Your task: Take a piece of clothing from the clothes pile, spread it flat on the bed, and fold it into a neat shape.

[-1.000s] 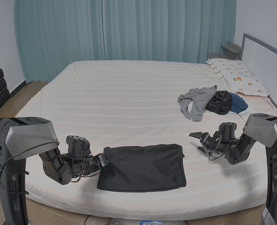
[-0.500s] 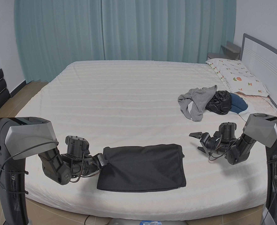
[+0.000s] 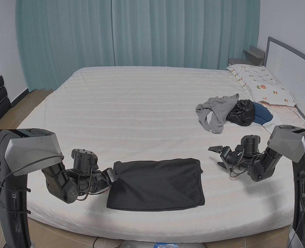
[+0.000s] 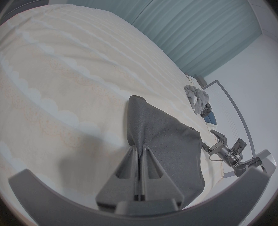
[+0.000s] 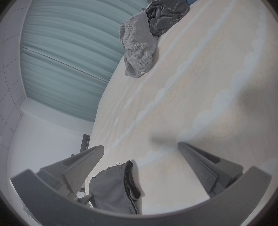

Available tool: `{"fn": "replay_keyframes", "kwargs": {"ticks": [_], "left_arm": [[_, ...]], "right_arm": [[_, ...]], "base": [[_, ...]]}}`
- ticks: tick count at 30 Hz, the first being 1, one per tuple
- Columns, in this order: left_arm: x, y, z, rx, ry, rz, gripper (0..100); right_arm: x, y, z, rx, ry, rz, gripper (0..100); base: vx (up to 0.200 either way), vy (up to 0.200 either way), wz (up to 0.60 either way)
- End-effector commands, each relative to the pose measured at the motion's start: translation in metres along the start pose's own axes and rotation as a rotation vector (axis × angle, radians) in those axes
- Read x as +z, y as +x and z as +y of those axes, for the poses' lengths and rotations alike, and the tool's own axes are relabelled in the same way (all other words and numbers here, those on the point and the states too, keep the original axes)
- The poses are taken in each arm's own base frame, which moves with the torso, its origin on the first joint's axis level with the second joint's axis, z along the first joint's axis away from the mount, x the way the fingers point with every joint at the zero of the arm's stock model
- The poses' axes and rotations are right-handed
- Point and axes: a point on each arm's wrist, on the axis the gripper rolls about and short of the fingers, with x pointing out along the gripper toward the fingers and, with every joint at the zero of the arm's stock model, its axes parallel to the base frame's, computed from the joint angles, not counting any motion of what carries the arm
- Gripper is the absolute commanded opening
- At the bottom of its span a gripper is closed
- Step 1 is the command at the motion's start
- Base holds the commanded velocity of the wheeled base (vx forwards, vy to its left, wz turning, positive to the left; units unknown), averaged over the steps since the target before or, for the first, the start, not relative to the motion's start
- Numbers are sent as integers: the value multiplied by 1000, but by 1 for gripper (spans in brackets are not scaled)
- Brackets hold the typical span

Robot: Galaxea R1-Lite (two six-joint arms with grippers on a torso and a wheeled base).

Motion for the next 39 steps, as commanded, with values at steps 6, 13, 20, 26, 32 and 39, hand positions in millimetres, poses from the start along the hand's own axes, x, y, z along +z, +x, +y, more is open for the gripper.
{"fn": "replay_keyframes", "kwargs": {"ticks": [6, 13, 20, 26, 32, 39], "left_arm": [[2, 2, 0, -4, 0, -7, 0], [7, 5, -2, -10, -11, -20, 0], [10, 6, -2, -6, -37, -39, 0], [14, 4, 1, -2, -45, -52, 0], [15, 1, 2, 1, -49, -56, 0], [22, -4, 7, 9, -61, -75, 0]], "right_arm": [[-1, 0, -1, -2, 1, 2, 100], [-1, 0, -1, -1, 0, 1, 100], [-1, 0, -1, -2, 1, 2, 100], [-1, 0, -1, -2, 1, 2, 100], [-1, 0, -1, -1, 0, 1, 100], [-1, 0, -1, -2, 1, 2, 100]], "base": [[-33, 0, 0], [0, 0, 0], [0, 29, 0], [0, 200, 0], [0, 200, 0], [0, 200, 0]]}}
